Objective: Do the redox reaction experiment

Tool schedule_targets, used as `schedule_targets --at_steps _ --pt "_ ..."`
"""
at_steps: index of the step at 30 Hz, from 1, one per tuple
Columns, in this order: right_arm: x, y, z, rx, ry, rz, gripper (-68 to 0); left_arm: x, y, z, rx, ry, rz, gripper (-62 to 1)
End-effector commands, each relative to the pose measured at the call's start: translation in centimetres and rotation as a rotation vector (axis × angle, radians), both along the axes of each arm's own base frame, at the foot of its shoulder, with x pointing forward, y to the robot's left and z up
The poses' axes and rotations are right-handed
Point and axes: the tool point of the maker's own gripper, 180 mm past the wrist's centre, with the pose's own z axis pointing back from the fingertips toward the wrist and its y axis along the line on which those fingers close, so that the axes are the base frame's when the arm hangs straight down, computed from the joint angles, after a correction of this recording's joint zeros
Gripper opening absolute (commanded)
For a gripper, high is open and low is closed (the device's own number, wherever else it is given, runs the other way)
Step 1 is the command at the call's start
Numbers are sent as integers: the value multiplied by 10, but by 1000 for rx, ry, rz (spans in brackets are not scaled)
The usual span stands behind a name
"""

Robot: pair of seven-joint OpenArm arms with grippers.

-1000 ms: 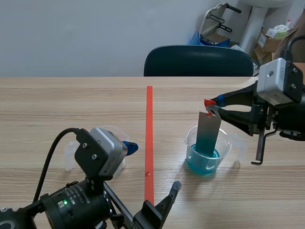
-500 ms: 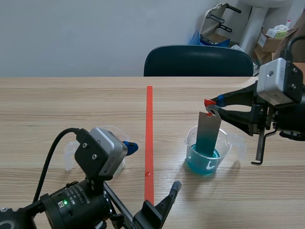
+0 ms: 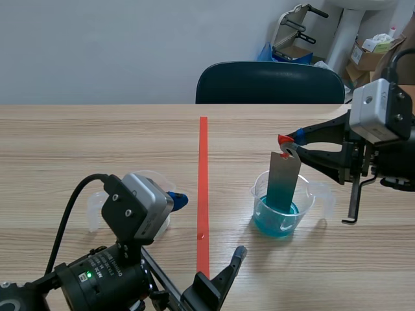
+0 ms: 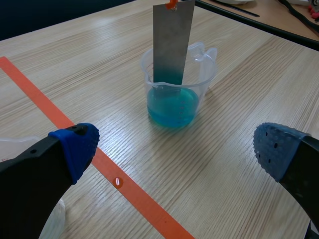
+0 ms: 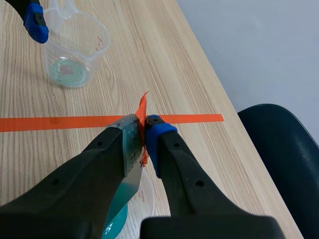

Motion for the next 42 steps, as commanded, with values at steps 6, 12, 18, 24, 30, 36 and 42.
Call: schedule_targets --at_steps 6,12,18,24,30,36,42 --pt "2 -3 5 -6 -12 7 -667 0 -5 9 -30 -16 -6 14" --pt "2 -3 5 -6 -12 7 -667 0 -5 8 -30 -16 -6 14" --pt "2 -3 5 -6 -12 7 -667 0 -5 7 -24 -10 -6 14" --pt "2 -3 5 -6 -12 7 -667 0 -5 7 -24 -10 -6 14" --pt "2 -3 5 -6 -12 7 -667 -1 -5 3 -9 4 -8 14" --pt "2 -3 5 -6 -12 7 -667 -2 -4 -1 9 20 -9 14" --pt "2 -3 5 -6 -12 7 -667 -1 -5 0 5 19 -8 14"
